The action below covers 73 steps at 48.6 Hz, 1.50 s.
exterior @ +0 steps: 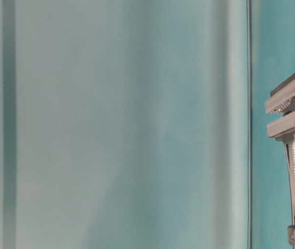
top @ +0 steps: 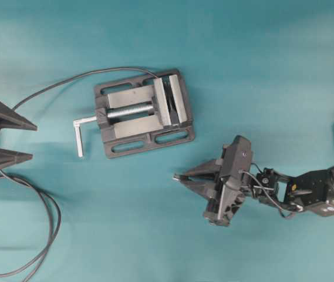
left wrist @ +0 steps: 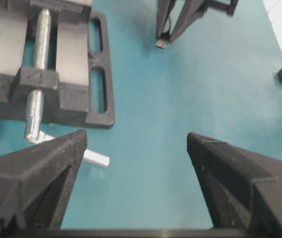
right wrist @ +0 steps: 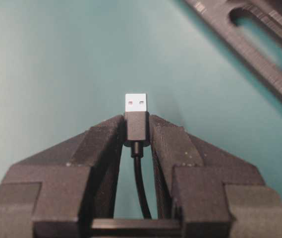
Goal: Insert the USB cable into the fixed female connector.
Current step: 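Carry the USB plug with the right gripper to the vise port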
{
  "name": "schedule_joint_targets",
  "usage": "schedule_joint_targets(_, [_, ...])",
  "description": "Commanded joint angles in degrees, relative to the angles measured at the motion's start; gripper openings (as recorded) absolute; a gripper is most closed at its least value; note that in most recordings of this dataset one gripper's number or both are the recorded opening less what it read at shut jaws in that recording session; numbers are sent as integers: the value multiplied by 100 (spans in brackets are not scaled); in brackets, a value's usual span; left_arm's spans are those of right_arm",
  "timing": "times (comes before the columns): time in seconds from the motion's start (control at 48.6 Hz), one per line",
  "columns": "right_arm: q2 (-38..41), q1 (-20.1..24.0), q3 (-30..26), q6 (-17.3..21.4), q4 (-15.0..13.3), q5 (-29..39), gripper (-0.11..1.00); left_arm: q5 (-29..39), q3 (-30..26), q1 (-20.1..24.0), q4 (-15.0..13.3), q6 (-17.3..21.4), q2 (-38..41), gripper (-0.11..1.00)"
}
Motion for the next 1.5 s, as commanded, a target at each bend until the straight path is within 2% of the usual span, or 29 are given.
schedule_joint_targets(0.0, [-53,79,-299,-229,510,-211,22,-158,-79,18,26,70,79,100])
schedule_joint_targets(0.144, [378,158,-826,-650,1380,-668,22,-255,-70,9,26,53,79,100])
schedule_joint_targets(0.35, [993,167,-1740,-1274,2312,-940,22,-325,-62,9,26,53,79,100])
schedule_joint_targets(0.453, [1257,176,-2136,-1644,2936,-1266,22,-325,-62,-9,26,62,79,100])
schedule_joint_targets(0.7, [1354,272,-2602,-2461,4025,-2065,22,-325,-70,-97,26,79,79,100])
schedule_joint_targets(0.844, [1406,352,-2804,-2742,4438,-2355,22,-325,-44,-97,26,79,79,100])
schedule_joint_targets(1.132, [1547,554,-3173,-2795,5221,-2997,22,-316,-9,-105,26,79,79,100])
schedule_joint_targets(1.297, [1652,571,-3419,-2944,5449,-3445,22,-299,-9,-105,26,79,79,100])
schedule_joint_targets(1.482, [1723,492,-3577,-2979,5476,-3577,22,-299,-9,-105,26,79,79,100])
